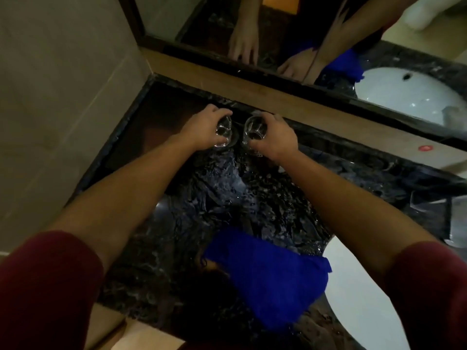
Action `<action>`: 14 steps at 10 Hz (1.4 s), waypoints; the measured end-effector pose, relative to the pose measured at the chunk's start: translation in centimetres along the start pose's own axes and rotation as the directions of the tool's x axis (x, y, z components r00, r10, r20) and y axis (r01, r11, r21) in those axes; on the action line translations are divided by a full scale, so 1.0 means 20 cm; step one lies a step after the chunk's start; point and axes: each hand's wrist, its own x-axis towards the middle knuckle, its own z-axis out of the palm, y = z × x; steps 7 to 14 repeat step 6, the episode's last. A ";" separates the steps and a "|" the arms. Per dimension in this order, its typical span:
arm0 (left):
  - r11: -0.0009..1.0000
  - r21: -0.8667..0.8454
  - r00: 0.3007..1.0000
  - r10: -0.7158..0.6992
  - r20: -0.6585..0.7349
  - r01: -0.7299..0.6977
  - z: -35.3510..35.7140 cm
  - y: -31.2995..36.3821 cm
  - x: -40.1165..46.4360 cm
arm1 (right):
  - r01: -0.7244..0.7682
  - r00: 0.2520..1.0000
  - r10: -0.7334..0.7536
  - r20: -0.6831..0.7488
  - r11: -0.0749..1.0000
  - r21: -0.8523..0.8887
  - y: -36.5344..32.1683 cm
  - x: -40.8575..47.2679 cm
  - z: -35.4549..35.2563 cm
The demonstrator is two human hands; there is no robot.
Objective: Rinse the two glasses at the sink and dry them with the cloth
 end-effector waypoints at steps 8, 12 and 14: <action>0.997 0.051 0.997 0.055 0.049 -0.058 0.07 -0.02 0.15 | -0.084 0.985 0.084 0.153 0.996 -0.011 0.05 0.09 0.01; 0.997 0.051 0.997 0.055 0.049 -0.058 0.07 -0.02 0.15 | -0.084 0.985 0.084 0.153 0.996 -0.011 0.05 0.09 0.01; 0.997 0.051 0.997 0.055 0.049 -0.058 0.07 -0.02 0.15 | -0.084 0.985 0.084 0.153 0.996 -0.011 0.05 0.09 0.01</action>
